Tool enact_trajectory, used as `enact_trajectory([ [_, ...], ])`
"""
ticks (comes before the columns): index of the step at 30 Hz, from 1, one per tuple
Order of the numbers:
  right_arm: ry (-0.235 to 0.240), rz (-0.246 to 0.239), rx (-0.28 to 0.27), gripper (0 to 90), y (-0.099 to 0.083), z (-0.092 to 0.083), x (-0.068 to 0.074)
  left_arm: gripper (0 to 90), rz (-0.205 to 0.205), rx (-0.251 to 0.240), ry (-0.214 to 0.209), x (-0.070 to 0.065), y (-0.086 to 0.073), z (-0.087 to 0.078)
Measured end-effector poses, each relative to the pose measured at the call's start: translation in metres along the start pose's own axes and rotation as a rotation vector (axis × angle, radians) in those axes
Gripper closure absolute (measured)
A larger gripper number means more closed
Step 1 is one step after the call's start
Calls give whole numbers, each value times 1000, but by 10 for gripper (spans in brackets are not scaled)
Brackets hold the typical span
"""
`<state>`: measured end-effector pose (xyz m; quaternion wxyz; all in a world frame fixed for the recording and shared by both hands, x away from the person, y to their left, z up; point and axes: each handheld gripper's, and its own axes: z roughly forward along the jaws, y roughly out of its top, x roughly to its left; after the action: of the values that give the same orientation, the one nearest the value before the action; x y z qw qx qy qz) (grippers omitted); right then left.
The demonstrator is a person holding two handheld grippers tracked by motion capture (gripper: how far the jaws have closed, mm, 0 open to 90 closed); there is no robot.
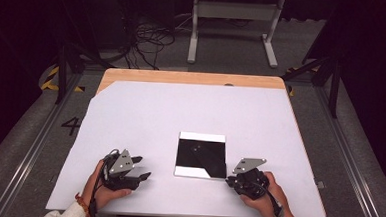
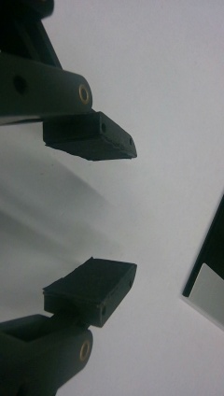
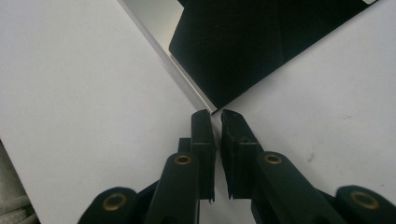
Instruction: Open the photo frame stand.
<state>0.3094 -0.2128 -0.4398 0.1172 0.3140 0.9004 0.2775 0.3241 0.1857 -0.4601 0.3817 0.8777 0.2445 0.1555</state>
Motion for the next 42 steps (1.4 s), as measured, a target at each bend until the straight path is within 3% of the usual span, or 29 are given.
enact_trajectory([
  [3,-5,-10,32,843,5,1,1,395,3,3,-3,-1,0,1],
  [12,15,24,17,843,5,3,-3,380,-12,5,-8,-1,1,5],
  [23,61,81,-72,791,2,3,-10,371,-7,-8,-19,-5,4,4],
  [28,114,106,-139,663,2,2,-12,344,-1,-11,-6,-6,5,4],
  [32,165,149,-202,587,5,2,-16,334,-1,-7,-5,-8,6,5],
  [34,181,207,-221,562,6,3,-21,332,-5,-3,0,-9,7,6],
  [36,253,290,-246,533,5,7,-29,331,-4,0,3,-9,7,6],
  [39,304,364,-264,510,5,12,-36,320,0,3,2,-9,7,7],
  [42,317,381,-265,482,8,16,-37,310,-1,6,0,-9,7,7],
])
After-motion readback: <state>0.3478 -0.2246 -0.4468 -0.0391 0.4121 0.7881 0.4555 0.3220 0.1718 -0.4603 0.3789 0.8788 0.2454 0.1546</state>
